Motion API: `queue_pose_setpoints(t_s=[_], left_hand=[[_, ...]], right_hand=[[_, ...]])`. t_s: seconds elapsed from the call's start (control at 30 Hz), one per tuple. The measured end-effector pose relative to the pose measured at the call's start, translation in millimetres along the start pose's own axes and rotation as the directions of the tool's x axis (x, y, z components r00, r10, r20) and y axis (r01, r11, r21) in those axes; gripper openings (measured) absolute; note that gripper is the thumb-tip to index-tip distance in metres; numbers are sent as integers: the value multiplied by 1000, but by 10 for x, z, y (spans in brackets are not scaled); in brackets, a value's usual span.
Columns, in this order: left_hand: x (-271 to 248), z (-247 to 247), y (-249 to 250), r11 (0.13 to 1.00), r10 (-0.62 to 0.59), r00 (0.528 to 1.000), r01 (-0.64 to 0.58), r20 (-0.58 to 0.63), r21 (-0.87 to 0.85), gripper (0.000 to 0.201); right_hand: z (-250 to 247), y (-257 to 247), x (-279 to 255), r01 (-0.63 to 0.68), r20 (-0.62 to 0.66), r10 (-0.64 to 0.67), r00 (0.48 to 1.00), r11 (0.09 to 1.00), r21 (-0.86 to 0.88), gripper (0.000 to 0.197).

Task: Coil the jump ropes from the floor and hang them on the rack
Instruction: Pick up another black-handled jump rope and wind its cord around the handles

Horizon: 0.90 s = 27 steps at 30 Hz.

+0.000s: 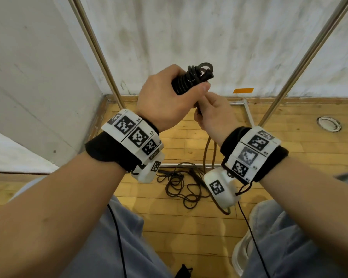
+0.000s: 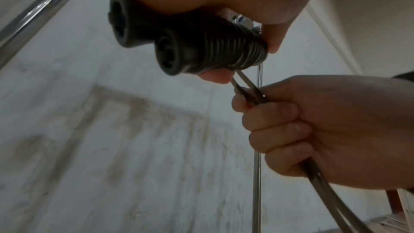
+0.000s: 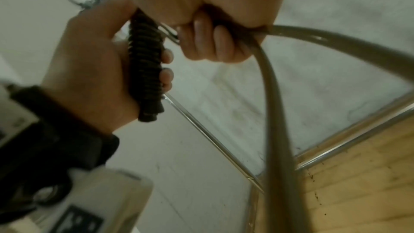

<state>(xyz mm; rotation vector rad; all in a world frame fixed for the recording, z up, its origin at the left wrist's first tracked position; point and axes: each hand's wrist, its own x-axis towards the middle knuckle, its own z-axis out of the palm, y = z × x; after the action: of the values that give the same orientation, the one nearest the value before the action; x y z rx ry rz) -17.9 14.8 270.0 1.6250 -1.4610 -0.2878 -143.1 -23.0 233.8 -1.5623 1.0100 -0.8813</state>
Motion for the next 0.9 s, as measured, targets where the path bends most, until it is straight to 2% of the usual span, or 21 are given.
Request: queue_pose_setpoints(t_s=[0.1, 0.23, 0.4, 0.6, 0.73, 0.83, 0.9], left_hand=[[71, 17, -68, 1000, -17, 998, 18, -60, 15, 32], [111, 19, -240, 980, -20, 999, 28, -45, 197, 36], [100, 46, -447, 915, 11, 1000, -21, 27, 403, 47], [50, 160, -618, 843, -75, 986, -19, 152, 537, 44], [78, 123, -688, 765, -123, 978, -17, 171, 644, 43], [78, 134, -681, 745, -170, 958, -29, 232, 666, 46], [63, 125, -671, 793, -196, 926, -42, 322, 607, 43]], right_hand=[[64, -70, -55, 101, -68, -108, 992, 990, -103, 33], [132, -87, -95, 172, 45, -166, 985, 944, -282, 35], [63, -40, -48, 182, 124, -141, 982, 878, -442, 29], [23, 89, -91, 151, 208, -41, 977, 826, -544, 28], [7, 111, -100, 81, 236, 55, 970, 844, -530, 27], [-2, 88, -82, 125, 237, 19, 971, 807, -577, 21], [-45, 48, -50, 203, 243, -57, 968, 746, -634, 21]])
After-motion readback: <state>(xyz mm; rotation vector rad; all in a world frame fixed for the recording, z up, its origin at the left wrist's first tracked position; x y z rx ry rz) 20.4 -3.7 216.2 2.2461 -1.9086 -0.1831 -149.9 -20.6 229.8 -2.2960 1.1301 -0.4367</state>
